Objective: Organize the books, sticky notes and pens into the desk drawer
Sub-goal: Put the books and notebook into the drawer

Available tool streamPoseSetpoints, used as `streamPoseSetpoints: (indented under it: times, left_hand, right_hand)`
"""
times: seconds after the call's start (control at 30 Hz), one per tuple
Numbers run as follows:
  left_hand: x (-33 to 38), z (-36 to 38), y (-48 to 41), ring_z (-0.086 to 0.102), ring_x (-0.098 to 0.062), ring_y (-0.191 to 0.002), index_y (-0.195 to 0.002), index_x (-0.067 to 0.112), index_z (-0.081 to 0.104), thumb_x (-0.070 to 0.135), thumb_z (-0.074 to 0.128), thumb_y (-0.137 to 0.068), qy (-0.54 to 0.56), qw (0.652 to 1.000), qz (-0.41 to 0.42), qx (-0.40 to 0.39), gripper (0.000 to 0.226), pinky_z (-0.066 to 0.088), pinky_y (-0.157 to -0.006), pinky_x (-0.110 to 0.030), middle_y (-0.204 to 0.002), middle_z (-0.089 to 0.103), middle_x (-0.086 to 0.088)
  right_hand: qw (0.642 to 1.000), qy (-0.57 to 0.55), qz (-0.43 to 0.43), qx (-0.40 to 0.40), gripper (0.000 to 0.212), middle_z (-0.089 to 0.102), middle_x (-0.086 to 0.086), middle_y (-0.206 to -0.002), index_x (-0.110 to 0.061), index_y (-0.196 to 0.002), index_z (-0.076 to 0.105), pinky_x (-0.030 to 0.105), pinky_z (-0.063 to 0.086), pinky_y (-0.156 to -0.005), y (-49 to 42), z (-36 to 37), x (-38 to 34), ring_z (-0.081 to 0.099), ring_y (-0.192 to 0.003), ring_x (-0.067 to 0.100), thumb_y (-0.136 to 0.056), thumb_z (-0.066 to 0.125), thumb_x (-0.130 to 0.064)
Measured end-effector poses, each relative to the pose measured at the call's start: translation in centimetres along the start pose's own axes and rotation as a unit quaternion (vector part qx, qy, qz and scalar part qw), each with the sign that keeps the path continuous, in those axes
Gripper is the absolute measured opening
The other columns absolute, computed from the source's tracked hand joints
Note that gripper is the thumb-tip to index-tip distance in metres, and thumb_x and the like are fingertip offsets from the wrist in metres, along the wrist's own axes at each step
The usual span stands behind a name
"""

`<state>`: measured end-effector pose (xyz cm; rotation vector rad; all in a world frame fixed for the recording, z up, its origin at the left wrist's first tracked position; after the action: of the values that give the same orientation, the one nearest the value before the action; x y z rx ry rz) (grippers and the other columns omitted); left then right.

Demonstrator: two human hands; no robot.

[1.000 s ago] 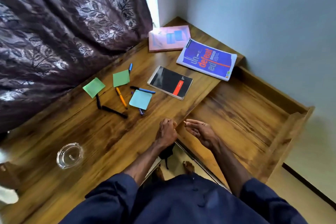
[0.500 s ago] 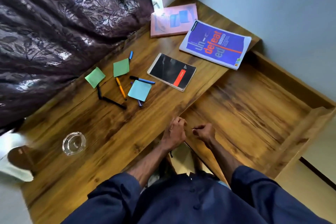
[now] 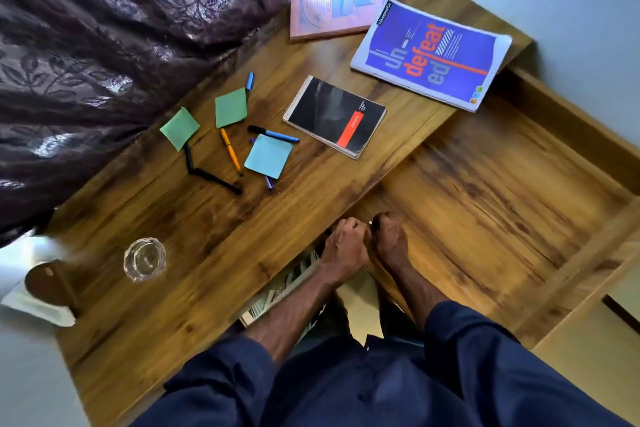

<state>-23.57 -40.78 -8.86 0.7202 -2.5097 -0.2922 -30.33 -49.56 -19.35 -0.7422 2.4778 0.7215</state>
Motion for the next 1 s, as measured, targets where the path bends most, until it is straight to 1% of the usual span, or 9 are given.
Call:
streamPoseSetpoints:
  times: [0.1, 0.23, 0.37, 0.57, 0.7, 0.8, 0.87, 0.93, 1.0]
  left_hand:
    - [0.3, 0.2, 0.2, 0.052, -0.014, -0.105, -0.111, 0.02, 0.066, 0.013, 0.055, -0.089, 0.002, 1.0, 0.003, -0.002, 0.024, 0.053, -0.089, -0.032, -0.115, 0.058, 0.002]
    - [0.1, 0.3, 0.3, 0.051, -0.012, -0.105, -0.111, 0.02, 0.066, 0.014, 0.056, -0.09, 0.008, 1.0, 0.0, 0.0, 0.024, 0.054, -0.087, -0.03, -0.114, 0.058, 0.003]
    - [0.1, 0.3, 0.2, 0.052, -0.012, -0.105, -0.111, 0.02, 0.065, 0.013, 0.057, -0.09, 0.01, 1.0, 0.0, 0.006, 0.024, 0.053, -0.084, -0.028, -0.114, 0.058, 0.002]
    - [0.2, -0.1, -0.1, 0.051, -0.012, -0.103, -0.111, 0.019, 0.066, 0.012, 0.056, -0.09, 0.012, 1.0, -0.001, 0.021, 0.024, 0.052, -0.082, -0.027, -0.113, 0.058, 0.002]
    - [0.0, -0.8, 0.1, 0.053, -0.014, -0.104, -0.111, 0.019, 0.066, 0.01, 0.051, -0.09, 0.017, 0.999, -0.007, 0.045, 0.027, 0.054, -0.083, -0.031, -0.113, 0.059, 0.002]
    - [0.1, -1.9, 0.4, 0.057, -0.014, -0.099, -0.113, 0.02, 0.063, 0.015, 0.054, -0.091, 0.026, 0.997, -0.006, 0.071, 0.024, 0.057, -0.081, -0.033, -0.108, 0.062, 0.002]
    - [0.4, -2.6, 0.5, 0.06, -0.013, -0.094, -0.112, 0.021, 0.061, 0.02, 0.058, -0.094, 0.037, 0.995, 0.007, 0.087, 0.019, 0.058, -0.079, -0.032, -0.105, 0.064, 0.001]
    - [0.5, -3.5, 0.5, 0.063, -0.012, -0.088, -0.109, 0.023, 0.06, 0.024, 0.059, -0.095, 0.052, 0.994, 0.016, 0.098, 0.014, 0.059, -0.075, -0.031, -0.101, 0.066, 0.002]
    - [0.2, -4.5, 0.6, 0.066, -0.01, -0.083, -0.107, 0.023, 0.061, 0.026, 0.059, -0.097, 0.066, 0.991, 0.014, 0.113, 0.011, 0.06, -0.07, -0.027, -0.098, 0.069, 0.003]
  right_hand:
    - [1.0, 0.015, 0.007, -0.006, 0.016, 0.062, 0.013, -0.099, -0.006, -0.099, 0.066, 0.043, 0.058, -0.066, -0.2, 0.3, 0.0, 0.063, -0.081, 0.027, -0.089, 0.066, -0.02]
    - [1.0, 0.012, 0.016, -0.015, 0.02, 0.062, 0.014, -0.101, -0.006, -0.101, 0.065, 0.044, 0.059, -0.068, -0.3, 0.3, 0.2, 0.064, -0.083, 0.028, -0.09, 0.066, -0.022]
    - [0.999, 0.028, 0.007, -0.014, 0.016, 0.062, 0.013, -0.1, -0.007, -0.1, 0.065, 0.041, 0.059, -0.067, 0.1, 0.3, 0.3, 0.063, -0.082, 0.025, -0.09, 0.066, -0.019]
    - [1.0, -0.005, 0.005, -0.018, 0.021, 0.06, 0.009, -0.104, -0.011, -0.105, 0.062, 0.04, 0.058, -0.071, 0.2, -0.5, 0.4, 0.061, -0.087, 0.022, -0.089, 0.069, -0.024]
    - [0.998, -0.054, 0.015, 0.036, 0.019, 0.055, 0.0, -0.1, -0.018, -0.102, 0.059, 0.03, 0.047, -0.07, 1.2, -3.0, 0.7, 0.053, -0.088, 0.015, -0.088, 0.071, -0.024]
    - [0.994, -0.082, 0.012, 0.074, 0.012, 0.056, 0.0, -0.097, -0.02, -0.095, 0.059, 0.023, 0.039, -0.064, 2.0, -4.6, 0.3, 0.054, -0.085, 0.014, -0.089, 0.069, -0.021]
    - [0.988, -0.117, 0.002, 0.101, 0.01, 0.056, -0.001, -0.093, -0.021, -0.091, 0.058, 0.016, 0.035, -0.059, 2.3, -5.7, -0.5, 0.052, -0.079, 0.01, -0.091, 0.068, -0.022]
    - [0.981, -0.138, -0.024, 0.131, 0.01, 0.056, -0.002, -0.091, -0.021, -0.091, 0.058, 0.014, 0.034, -0.058, 2.4, -7.0, -2.2, 0.051, -0.076, 0.009, -0.092, 0.067, -0.025]
    - [0.975, -0.15, -0.057, 0.151, 0.01, 0.056, -0.002, -0.089, -0.021, -0.092, 0.058, 0.017, 0.04, -0.059, 2.4, -8.0, -4.1, 0.052, -0.076, 0.01, -0.092, 0.066, -0.026]
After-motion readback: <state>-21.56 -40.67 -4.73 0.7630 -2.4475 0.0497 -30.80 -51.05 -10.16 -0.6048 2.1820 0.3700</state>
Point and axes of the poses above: each hand's wrist, its own y-axis away from the middle knuckle, its own z-axis out of the palm, x = y × z, the point moved 9 cm from there along -y, towards the middle knuckle
